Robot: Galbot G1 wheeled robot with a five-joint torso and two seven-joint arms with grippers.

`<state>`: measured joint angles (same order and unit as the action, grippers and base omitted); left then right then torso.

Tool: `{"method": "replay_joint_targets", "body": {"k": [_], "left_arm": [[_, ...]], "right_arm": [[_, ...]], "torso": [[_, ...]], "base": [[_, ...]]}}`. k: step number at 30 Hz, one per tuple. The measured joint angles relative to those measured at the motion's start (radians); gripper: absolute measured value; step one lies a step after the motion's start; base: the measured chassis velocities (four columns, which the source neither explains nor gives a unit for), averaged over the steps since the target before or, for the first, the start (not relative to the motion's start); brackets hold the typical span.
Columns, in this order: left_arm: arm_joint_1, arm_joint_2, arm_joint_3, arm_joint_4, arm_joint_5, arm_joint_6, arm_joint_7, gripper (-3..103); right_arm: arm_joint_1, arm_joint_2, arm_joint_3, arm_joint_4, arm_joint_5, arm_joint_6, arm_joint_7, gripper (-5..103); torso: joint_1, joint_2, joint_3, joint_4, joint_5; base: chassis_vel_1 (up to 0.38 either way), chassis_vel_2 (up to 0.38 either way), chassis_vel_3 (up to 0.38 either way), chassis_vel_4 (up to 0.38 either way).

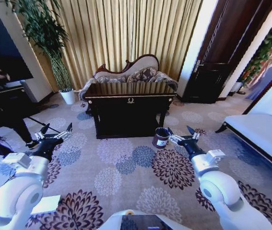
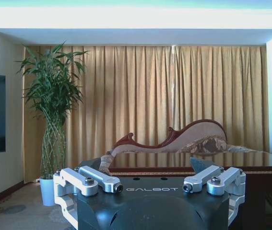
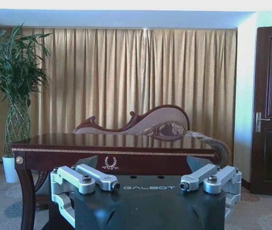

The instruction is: Move to the front of the table and place the trash on the table into the trash bin.

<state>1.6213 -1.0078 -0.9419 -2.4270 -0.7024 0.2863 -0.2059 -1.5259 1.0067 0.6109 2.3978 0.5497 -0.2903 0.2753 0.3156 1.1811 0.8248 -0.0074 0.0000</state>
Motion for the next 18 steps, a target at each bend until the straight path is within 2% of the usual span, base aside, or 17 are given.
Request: {"method": "replay_joint_targets", "body": {"k": [18], "left_arm": [[0.0, 0.0, 0.0, -0.001, 0.0, 0.001, 0.0, 100]], "right_arm": [[0.0, 0.0, 0.0, 0.0, 0.0, 0.001, 0.0, 100]], "torso": [[0.0, 0.0, 0.0, 0.0, 0.0]], "base": [[0.0, 0.0, 0.0, 0.0]]}}
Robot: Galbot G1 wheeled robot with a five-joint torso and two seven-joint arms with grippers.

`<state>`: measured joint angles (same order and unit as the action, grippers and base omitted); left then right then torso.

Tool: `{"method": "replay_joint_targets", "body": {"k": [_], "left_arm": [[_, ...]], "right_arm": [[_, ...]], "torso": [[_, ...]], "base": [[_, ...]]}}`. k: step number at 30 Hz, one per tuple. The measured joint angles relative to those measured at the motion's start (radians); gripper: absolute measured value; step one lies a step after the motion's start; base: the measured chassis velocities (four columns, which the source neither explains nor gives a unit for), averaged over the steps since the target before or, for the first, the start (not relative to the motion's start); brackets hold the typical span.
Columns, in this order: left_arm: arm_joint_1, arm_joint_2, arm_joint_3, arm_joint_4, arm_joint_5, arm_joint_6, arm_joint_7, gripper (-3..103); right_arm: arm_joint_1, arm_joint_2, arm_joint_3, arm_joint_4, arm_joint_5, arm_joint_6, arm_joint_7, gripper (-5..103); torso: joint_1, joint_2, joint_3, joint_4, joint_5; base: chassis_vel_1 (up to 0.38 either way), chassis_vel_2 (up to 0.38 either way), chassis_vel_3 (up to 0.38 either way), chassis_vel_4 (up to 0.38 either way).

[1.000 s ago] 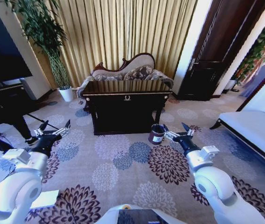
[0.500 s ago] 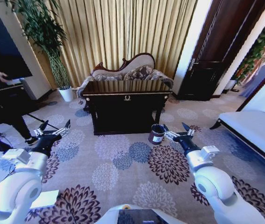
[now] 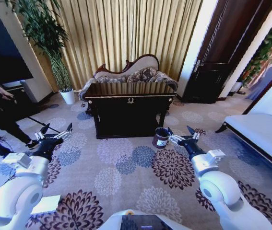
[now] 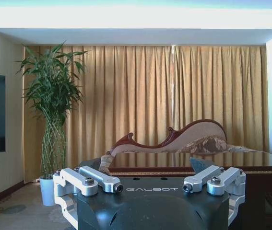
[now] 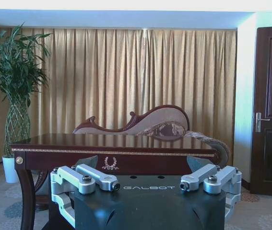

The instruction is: Move to the front of the table and place the trash on the table into the trash bin.

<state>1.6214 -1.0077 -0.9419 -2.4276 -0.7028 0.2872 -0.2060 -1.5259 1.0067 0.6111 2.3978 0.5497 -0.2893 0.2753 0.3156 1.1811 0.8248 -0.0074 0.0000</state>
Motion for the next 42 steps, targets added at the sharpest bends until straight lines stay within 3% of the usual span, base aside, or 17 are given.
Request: {"method": "replay_joint_targets", "body": {"k": [42], "left_arm": [[0.0, 0.0, 0.0, 0.0, 0.0, 0.0, 0.0, 100]], "right_arm": [[0.0, 0.0, 0.0, 0.0, 0.0, 0.0, 0.0, 100]], "torso": [[0.0, 0.0, 0.0, 0.0, 0.0]], "base": [[0.0, 0.0, 0.0, 0.0]]}}
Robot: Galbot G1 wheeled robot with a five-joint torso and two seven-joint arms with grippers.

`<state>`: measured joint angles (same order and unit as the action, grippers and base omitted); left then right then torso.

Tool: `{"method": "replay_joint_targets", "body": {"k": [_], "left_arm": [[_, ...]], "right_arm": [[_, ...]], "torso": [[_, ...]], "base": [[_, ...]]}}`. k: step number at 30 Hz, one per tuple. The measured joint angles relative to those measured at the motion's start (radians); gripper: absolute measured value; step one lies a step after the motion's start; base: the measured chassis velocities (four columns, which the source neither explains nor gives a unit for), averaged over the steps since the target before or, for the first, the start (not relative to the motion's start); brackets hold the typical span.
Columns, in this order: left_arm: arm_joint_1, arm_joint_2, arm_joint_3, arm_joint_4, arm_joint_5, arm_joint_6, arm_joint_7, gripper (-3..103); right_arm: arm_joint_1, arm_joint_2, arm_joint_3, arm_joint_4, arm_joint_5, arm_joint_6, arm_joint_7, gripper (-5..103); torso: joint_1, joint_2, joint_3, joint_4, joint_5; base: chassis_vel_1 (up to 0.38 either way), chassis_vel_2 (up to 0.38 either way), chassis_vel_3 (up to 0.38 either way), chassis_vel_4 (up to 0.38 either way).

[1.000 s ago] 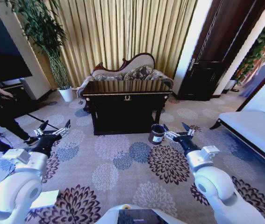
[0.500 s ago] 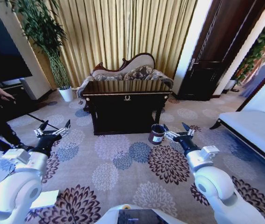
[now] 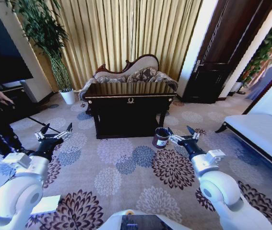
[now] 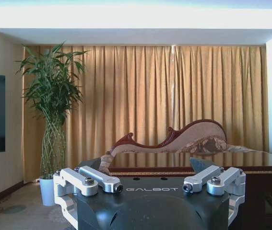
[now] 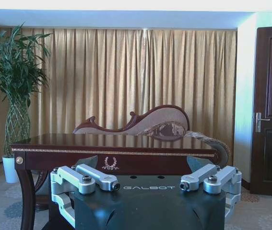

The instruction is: Move to the front of the table and place the trash on the table into the trash bin.

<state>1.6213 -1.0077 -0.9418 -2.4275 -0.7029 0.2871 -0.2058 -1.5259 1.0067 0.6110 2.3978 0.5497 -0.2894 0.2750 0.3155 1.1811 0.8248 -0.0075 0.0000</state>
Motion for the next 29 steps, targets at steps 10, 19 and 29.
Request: {"method": "replay_joint_targets", "body": {"k": [10, 19, 29], "left_arm": [[0.0, 0.0, 0.0, 0.0, 0.0, 0.0, 0.0, 100], [0.0, 0.0, 0.0, 0.0, 0.0, 0.0, 0.0, 100], [0.0, 0.0, 0.0, 0.0, 0.0, 0.0, 0.0, 100]], "right_arm": [[0.0, 0.0, 0.0, 0.0, 0.0, 0.0, 0.0, 100], [0.0, 0.0, 0.0, 0.0, 0.0, 0.0, 0.0, 100], [0.0, 0.0, 0.0, 0.0, 0.0, 0.0, 0.0, 100]], "torso": [[0.0, 0.0, 0.0, 0.0, 0.0], [0.0, 0.0, 0.0, 0.0, 0.0], [0.0, 0.0, 0.0, 0.0, 0.0]], "base": [[0.0, 0.0, 0.0, 0.0], [0.0, 0.0, 0.0, 0.0], [0.0, 0.0, 0.0, 0.0]]}}
